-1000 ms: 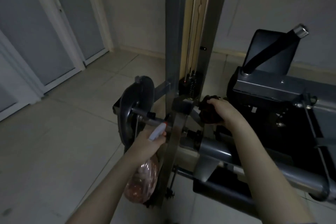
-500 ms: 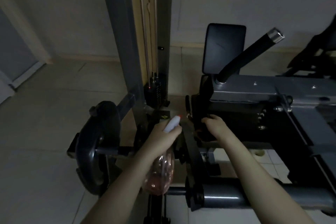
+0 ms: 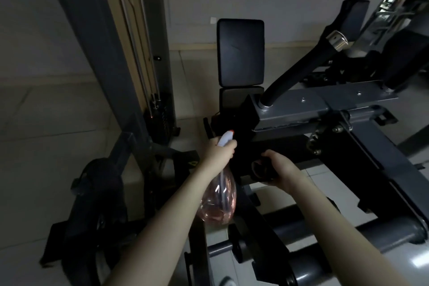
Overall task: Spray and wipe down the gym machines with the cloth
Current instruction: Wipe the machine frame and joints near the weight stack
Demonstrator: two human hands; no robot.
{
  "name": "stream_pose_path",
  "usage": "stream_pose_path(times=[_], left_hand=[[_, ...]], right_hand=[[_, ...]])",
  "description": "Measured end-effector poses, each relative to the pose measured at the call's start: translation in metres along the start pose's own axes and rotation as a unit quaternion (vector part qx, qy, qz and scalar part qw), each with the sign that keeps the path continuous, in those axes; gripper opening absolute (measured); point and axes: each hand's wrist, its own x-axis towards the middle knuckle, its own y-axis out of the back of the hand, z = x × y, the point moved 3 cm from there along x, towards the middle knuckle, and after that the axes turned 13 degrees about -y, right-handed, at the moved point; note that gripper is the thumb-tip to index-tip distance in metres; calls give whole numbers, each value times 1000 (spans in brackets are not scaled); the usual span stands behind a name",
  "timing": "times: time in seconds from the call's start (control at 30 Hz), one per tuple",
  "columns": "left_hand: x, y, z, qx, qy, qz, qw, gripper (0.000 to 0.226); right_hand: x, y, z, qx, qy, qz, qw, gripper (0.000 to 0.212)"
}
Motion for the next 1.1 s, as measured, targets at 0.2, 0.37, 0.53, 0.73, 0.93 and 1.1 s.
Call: stream_pose_path(times=[0.2, 0.37, 0.53, 0.73, 0.93, 1.1], left_hand=[[28, -14, -10, -110, 83, 79, 987, 38], [31, -12, -15, -40, 45, 67, 996, 35], [24, -17, -22, -36, 48, 51, 997, 34], [13, -6, -22, -91, 36, 116, 988, 34], [7, 1, -17, -127, 0, 159, 979, 42], [9, -1, -23, -124, -2, 142, 982, 43]], right_hand=[[12, 7, -8, -2, 12, 7, 1000, 17], [14, 2, -10, -18, 35, 8, 999, 39], [12, 2, -10, -41, 94, 35, 994, 42], [-9, -10, -15, -290, 334, 165, 882, 38], [-20, -51, -42, -540, 629, 355, 432, 43], [31, -66, -60, -751, 496, 381, 212, 49]])
